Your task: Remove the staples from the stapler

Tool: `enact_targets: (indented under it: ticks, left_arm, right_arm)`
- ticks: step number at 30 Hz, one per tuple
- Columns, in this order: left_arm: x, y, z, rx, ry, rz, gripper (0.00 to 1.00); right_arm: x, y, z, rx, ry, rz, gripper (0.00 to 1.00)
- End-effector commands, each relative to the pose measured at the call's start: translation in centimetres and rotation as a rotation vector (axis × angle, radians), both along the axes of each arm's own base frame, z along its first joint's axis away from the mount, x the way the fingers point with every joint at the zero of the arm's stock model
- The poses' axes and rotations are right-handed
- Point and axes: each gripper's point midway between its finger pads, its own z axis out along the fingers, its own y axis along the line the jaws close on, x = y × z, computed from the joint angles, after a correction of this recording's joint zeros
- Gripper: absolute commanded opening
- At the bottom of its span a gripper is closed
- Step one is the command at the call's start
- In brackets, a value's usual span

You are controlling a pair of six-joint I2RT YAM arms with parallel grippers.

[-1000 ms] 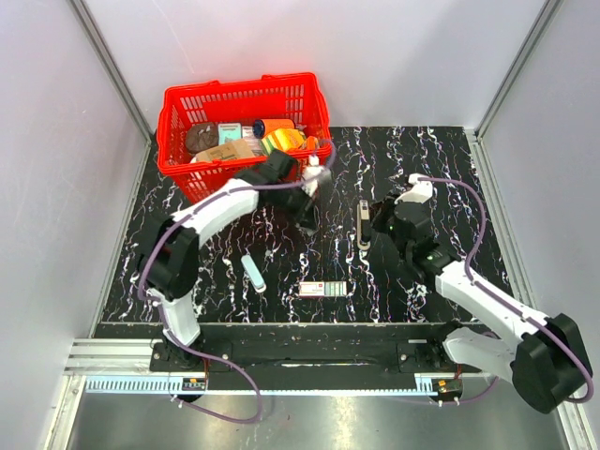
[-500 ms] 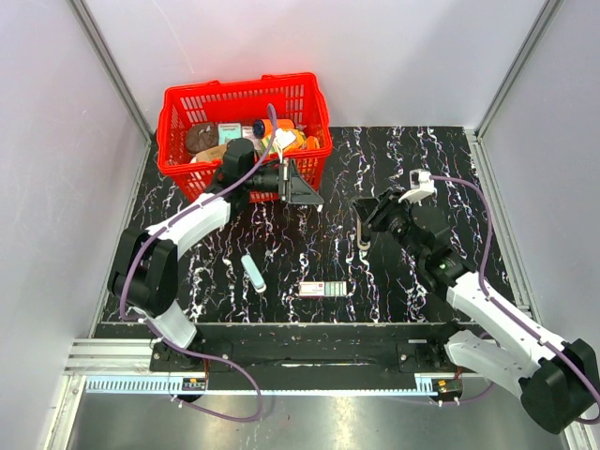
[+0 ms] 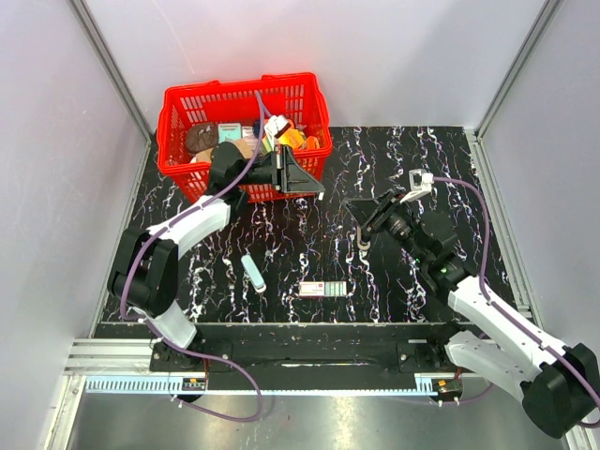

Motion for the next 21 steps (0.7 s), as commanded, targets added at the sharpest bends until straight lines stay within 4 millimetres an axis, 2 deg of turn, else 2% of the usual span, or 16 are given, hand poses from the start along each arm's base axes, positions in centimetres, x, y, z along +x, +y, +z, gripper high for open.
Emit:
enact_targets:
  ticks: [1,9,16,21]
  left_arm:
    - [-0.8,0.5,1.4,-0.042,-0.058,-0.025,0.00]
    - [-0.9,0.6,1.4,-0.032,-0.074,-0.010,0.00]
    - [-0.8,0.5,1.2,-0.019,-0.071,0.001,0.00]
    - [-0.5,0.5,1.4,-0.021,-0.072,0.004,0.00]
  right_arm:
    - [-1.6,0.8,4.2,0.124,-0.117,0.090,0.46]
    - [-1.7,2.7,5.7,0.221,-0.135,0.197,0.56]
    - [-1.6,3.7,6.5,0.229,-0.170,0.251,0.56]
    - [-1.4,4.4,6.4,0.215,-0.169,0.281,0.51]
